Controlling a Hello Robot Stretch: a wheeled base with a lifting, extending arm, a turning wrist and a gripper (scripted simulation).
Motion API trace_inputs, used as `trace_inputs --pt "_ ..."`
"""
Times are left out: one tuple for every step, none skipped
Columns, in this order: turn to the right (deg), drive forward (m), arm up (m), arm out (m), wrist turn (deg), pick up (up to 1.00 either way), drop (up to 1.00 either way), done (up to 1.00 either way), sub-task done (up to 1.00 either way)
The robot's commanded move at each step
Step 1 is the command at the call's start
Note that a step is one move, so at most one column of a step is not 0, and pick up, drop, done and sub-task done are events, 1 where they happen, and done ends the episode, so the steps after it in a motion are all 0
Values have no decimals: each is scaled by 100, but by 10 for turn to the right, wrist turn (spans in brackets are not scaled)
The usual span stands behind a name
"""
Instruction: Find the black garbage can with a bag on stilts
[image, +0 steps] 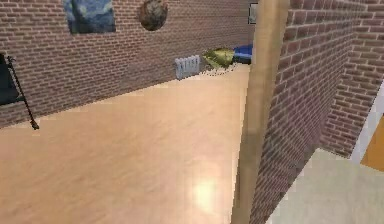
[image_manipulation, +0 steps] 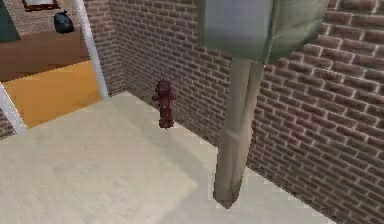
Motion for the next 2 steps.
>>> trace_inputs --pt "-330 0 0 0 0 0 0 0 0" --pt "0 100 0 0 0 0 0 0 0"
